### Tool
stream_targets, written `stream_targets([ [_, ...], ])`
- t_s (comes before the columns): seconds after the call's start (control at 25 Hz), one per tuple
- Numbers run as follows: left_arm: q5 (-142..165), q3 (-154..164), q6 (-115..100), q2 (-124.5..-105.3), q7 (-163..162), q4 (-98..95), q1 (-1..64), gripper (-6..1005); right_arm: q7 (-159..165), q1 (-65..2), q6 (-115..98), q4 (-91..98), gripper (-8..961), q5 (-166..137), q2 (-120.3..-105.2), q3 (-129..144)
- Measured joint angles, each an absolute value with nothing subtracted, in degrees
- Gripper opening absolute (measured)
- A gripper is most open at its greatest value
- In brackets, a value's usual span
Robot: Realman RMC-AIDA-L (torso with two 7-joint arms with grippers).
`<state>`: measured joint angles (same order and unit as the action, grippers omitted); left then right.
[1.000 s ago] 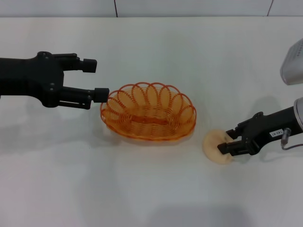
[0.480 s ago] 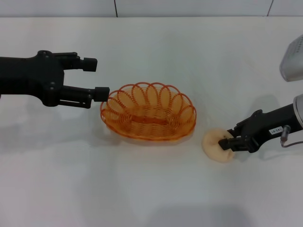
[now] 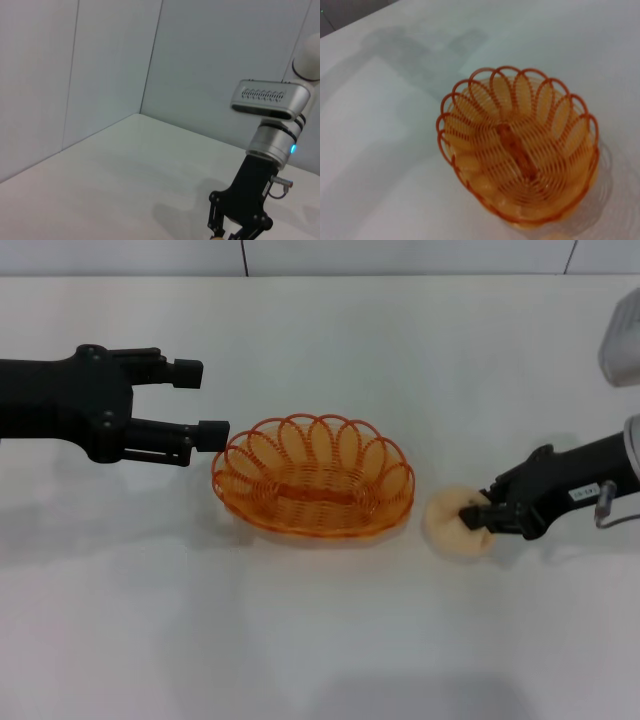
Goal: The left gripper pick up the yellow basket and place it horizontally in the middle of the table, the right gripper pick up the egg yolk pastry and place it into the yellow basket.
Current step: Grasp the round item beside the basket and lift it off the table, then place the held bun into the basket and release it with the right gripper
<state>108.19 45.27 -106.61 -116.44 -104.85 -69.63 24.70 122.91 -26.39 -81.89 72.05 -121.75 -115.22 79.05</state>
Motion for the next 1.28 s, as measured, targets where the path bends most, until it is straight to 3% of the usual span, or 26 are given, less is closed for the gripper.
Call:
stream_targets([
  [0.84, 107.39, 43.77, -106.56, -116.48, -104.68, -69.79, 25.14, 888, 124.51, -29.59, -78.97, 78.83, 69, -119.05, -115.56, 83.5],
  [1.28, 107.39, 43.77, -106.43, -116.45, -104.62, -69.91, 25.34, 888, 124.19, -34.11, -68.07, 74.52, 62, -117.1, -115.84, 92.67],
])
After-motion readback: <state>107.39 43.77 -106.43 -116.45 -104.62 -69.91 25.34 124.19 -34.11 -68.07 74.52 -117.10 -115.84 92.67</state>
